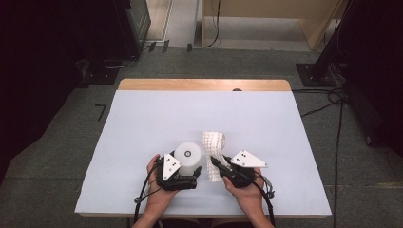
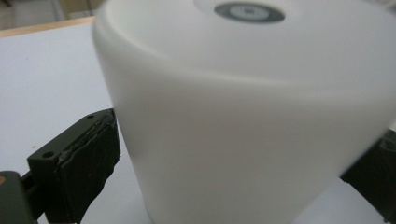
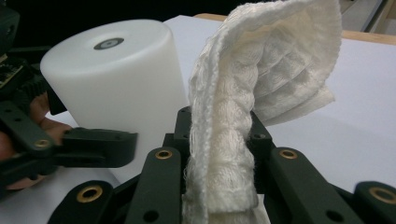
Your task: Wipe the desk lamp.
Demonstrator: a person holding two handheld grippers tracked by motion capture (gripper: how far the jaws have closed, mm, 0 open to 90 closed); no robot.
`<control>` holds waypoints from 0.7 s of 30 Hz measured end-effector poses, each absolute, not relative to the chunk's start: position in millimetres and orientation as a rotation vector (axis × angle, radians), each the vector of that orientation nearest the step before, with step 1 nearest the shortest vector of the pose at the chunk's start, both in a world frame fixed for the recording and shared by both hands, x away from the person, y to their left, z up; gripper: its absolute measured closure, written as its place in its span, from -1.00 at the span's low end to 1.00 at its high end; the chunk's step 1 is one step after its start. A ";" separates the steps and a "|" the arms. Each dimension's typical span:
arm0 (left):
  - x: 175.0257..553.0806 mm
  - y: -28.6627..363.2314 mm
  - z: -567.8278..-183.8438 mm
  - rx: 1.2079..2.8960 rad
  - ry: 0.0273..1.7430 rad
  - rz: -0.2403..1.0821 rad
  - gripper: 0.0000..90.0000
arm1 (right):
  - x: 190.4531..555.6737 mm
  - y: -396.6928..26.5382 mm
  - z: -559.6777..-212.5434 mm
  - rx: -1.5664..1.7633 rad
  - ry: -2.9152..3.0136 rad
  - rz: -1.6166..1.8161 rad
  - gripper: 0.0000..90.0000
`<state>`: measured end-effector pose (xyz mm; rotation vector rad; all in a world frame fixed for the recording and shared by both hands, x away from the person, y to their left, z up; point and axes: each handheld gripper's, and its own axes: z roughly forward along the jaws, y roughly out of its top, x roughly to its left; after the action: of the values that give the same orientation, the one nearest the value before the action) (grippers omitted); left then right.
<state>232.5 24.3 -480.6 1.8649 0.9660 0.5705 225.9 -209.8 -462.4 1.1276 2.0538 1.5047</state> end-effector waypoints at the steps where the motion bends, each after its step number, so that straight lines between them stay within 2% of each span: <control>1: 233.5 25.5 -480.8 1.861 0.968 0.548 -1.00 | 225.9 -208.8 -463.4 1.130 2.057 1.504 0.63; 2: 233.9 27.1 -480.9 1.850 0.960 0.529 -0.97 | 225.9 -208.4 -464.4 1.128 2.063 1.499 0.63; 4: 231.9 29.7 -479.8 1.857 0.923 0.577 -0.82 | 226.2 -207.7 -466.9 1.132 2.080 1.494 0.63; 9: 237.6 42.1 -475.6 1.846 0.880 0.495 -0.82 | 227.2 -200.8 -472.7 1.124 2.142 1.472 0.62; 13: 238.1 57.3 -463.0 1.772 0.791 0.433 -0.81 | 225.5 -192.6 -478.1 1.131 2.185 1.454 0.63; 21: 235.9 51.9 -465.2 1.824 0.726 0.434 -0.81 | 220.9 -190.0 -469.0 1.105 2.154 1.517 0.63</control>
<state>235.9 51.9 -465.2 1.8236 0.7261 0.4336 220.9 -190.0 -469.0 1.1051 2.1539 1.5171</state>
